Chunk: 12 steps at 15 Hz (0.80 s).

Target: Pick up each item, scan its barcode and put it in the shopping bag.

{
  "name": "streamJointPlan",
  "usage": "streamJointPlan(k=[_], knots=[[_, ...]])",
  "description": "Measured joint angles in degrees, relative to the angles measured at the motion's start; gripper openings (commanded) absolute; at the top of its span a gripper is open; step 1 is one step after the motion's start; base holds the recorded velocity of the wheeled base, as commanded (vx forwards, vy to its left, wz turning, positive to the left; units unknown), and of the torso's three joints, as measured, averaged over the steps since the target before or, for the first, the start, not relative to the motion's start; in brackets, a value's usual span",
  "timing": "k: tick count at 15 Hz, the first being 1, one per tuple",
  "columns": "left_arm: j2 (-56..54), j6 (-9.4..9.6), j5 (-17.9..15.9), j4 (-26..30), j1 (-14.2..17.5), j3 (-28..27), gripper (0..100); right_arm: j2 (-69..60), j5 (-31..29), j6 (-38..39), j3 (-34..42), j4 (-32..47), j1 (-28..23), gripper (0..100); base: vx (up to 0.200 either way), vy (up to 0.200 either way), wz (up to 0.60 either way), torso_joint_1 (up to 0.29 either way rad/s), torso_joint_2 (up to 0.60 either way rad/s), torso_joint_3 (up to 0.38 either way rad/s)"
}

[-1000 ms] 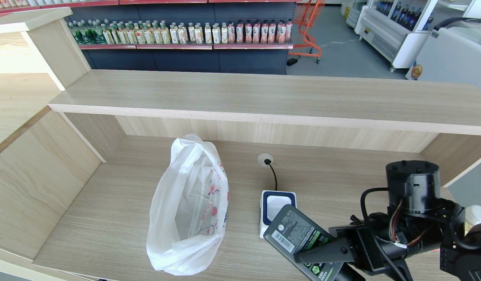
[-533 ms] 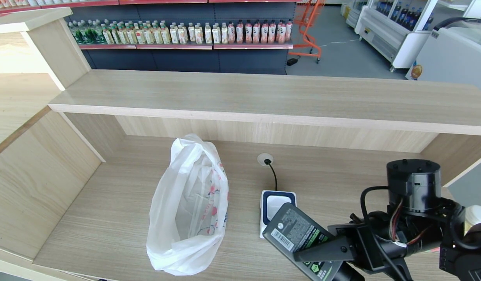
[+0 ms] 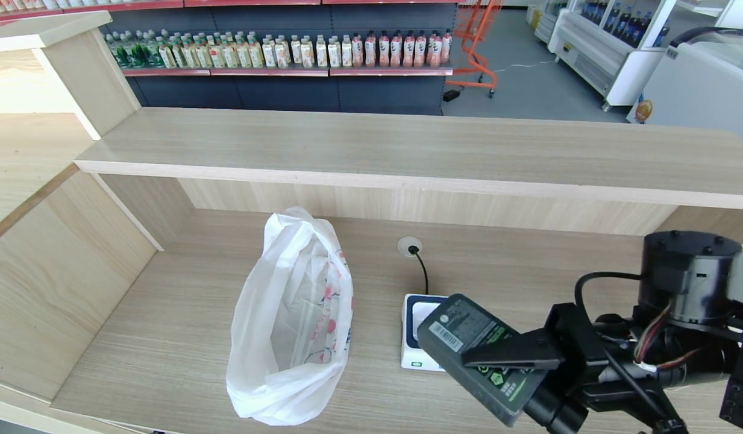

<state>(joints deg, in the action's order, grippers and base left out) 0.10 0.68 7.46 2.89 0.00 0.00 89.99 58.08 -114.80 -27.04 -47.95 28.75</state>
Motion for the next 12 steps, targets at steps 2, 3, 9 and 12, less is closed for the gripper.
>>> streamJointPlan(k=[2, 3, 9, 12], knots=[[0.00, 0.00, -0.02, 0.01, 0.00, 0.00, 100, -5.68, -6.97, 18.02, 0.59, -0.15, -2.73, 0, 0.000, 0.000, 0.00, 0.000, 0.00, 0.000], [0.00, 0.00, -0.02, 0.00, 0.00, 0.00, 100, -7.85, -6.70, 24.00, 0.59, -0.26, -4.36, 0, 0.000, 0.000, 0.00, 0.000, 0.00, 0.000], [0.00, 0.00, -0.02, 0.00, 0.00, 0.00, 100, -16.26, -6.92, 79.96, 1.74, 4.02, -18.19, 0, 0.000, 0.000, 0.00, 0.000, 0.00, 0.000], [0.00, 0.00, 0.00, 0.01, 0.00, 0.00, 100, -17.66, -19.04, 118.76, 0.74, 6.86, -17.94, 0, 0.000, 0.000, 0.00, 0.000, 0.00, 0.000]])
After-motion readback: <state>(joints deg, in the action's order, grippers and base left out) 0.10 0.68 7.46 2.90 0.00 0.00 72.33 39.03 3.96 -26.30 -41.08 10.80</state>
